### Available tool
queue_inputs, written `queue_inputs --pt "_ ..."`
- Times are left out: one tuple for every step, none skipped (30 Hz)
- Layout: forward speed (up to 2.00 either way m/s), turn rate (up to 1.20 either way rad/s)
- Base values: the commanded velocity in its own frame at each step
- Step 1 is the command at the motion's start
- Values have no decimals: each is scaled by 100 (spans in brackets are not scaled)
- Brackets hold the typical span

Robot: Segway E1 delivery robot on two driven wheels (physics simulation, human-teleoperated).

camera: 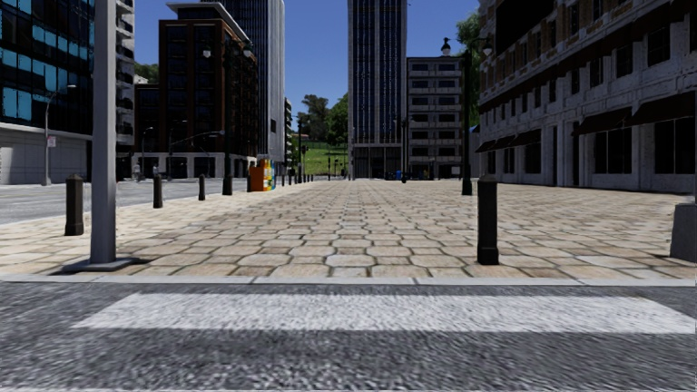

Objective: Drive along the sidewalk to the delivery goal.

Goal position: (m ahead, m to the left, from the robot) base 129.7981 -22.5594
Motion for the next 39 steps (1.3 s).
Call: queue_inputs --pt "200 0" --pt "200 0" --pt "200 0" --pt "200 0" --pt "200 0" --pt "200 0" --pt "200 0" --pt "200 0" --pt "200 0" --pt "200 0" --pt "200 0" --pt "200 0" --pt "200 0" --pt "200 0" --pt "200 0" --pt "200 0" --pt "200 0" --pt "200 0" --pt "200 0" --pt "200 0" --pt "200 0" --pt "200 0" --pt "190 0" --pt "159 0" --pt "138 0" --pt "138 0" --pt "120 0" --pt "115 0" --pt "113 0" --pt "111 0" --pt "104 0" --pt "102 0" --pt "101 0" --pt "101 0" --pt "101 0" --pt "101 0" --pt "101 0" --pt "102 0" --pt "102 0"
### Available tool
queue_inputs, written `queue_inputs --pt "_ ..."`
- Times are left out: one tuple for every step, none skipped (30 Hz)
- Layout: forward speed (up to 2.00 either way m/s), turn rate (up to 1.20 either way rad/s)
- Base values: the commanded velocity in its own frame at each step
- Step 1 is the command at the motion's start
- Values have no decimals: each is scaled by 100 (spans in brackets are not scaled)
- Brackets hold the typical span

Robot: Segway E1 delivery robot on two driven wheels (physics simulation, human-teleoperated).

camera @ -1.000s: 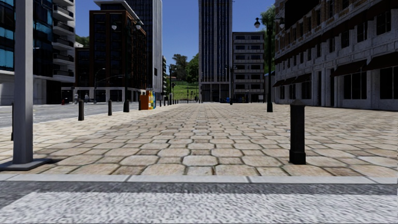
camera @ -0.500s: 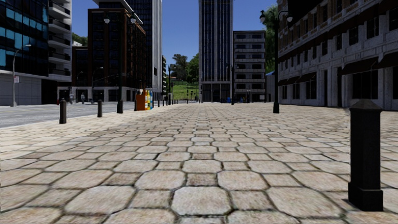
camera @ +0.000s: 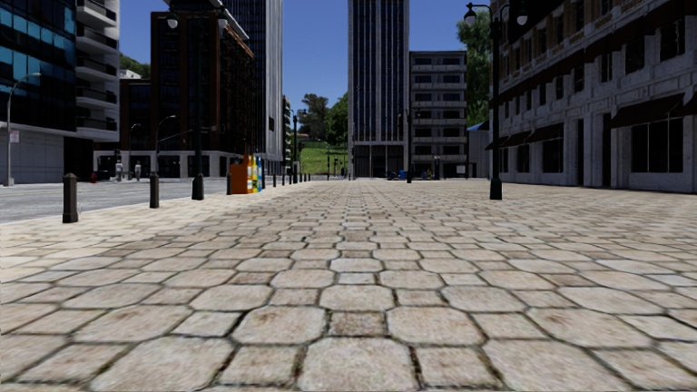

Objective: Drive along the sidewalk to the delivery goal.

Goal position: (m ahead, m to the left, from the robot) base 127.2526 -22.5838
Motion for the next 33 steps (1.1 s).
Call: queue_inputs --pt "102 0" --pt "102 0" --pt "102 0" --pt "102 0" --pt "102 0" --pt "102 0" --pt "102 0" --pt "102 0" --pt "102 0" --pt "102 0" --pt "102 0" --pt "103 0" --pt "103 0" --pt "103 0" --pt "104 0" --pt "104 0" --pt "104 0" --pt "104 0" --pt "104 0" --pt "105 0" --pt "105 0" --pt "105 0" --pt "105 0" --pt "105 0" --pt "105 0" --pt "105 0" --pt "105 0" --pt "105 0" --pt "106 0" --pt "132 0" --pt "200 0" --pt "200 0" --pt "200 0"
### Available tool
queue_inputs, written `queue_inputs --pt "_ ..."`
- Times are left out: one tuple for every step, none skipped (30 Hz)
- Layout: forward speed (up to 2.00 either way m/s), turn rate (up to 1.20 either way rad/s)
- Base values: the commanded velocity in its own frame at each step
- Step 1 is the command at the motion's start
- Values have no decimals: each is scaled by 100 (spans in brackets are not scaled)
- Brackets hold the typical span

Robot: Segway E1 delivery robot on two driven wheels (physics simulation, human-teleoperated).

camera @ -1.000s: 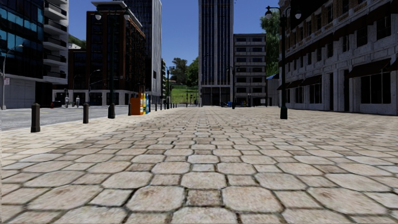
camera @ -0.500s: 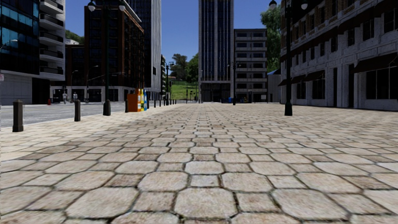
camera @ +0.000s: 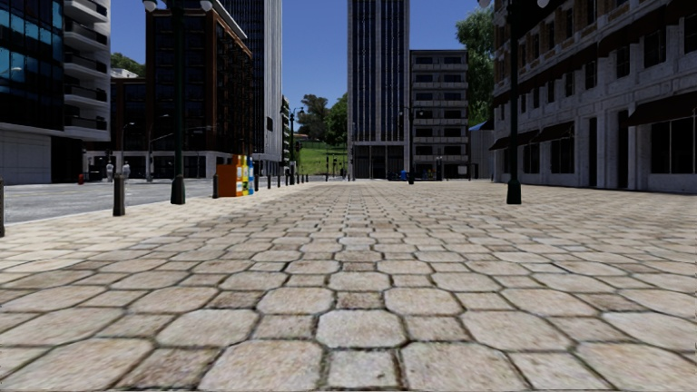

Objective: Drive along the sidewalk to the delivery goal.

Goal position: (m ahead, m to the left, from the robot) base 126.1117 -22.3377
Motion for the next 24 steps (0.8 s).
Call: queue_inputs --pt "200 0" --pt "200 0" --pt "200 0" --pt "200 0" --pt "200 0" --pt "200 0" --pt "200 0" --pt "200 0" --pt "200 0" --pt "200 0" --pt "200 0" --pt "200 0" --pt "200 0" --pt "200 0" --pt "200 0" --pt "200 0" --pt "200 0" --pt "200 0" --pt "200 0" --pt "200 0" --pt "200 0" --pt "200 0" --pt "200 0" --pt "200 0"
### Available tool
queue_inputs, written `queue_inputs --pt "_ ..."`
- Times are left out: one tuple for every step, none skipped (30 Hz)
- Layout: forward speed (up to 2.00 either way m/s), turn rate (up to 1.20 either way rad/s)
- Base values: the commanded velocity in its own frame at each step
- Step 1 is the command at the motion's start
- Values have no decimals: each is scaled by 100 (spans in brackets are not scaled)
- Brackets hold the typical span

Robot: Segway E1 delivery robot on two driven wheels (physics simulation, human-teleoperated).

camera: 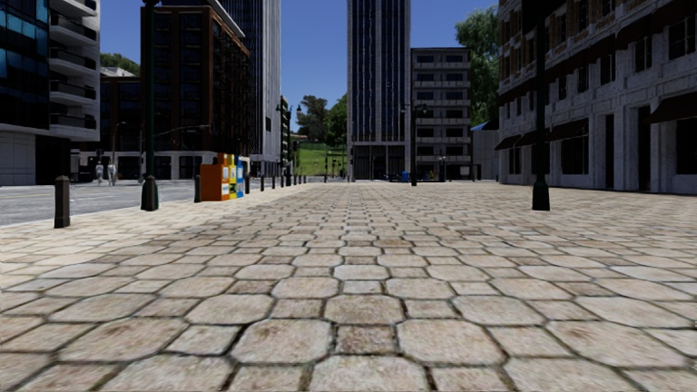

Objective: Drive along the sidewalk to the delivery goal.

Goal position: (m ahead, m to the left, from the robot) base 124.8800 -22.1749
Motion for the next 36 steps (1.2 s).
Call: queue_inputs --pt "200 0" --pt "200 0" --pt "200 0" --pt "200 0" --pt "200 0" --pt "200 0" --pt "200 0" --pt "200 0" --pt "200 0" --pt "200 0" --pt "200 0" --pt "200 0" --pt "200 0" --pt "200 0" --pt "200 0" --pt "200 0" --pt "200 0" --pt "200 0" --pt "200 0" --pt "200 0" --pt "200 0" --pt "200 0" --pt "200 0" --pt "200 -20" --pt "200 -30" --pt "200 -33" --pt "200 -15" --pt "200 0" --pt "200 0" --pt "200 0" --pt "200 0" --pt "200 0" --pt "200 0" --pt "200 0" --pt "200 0" --pt "200 0"
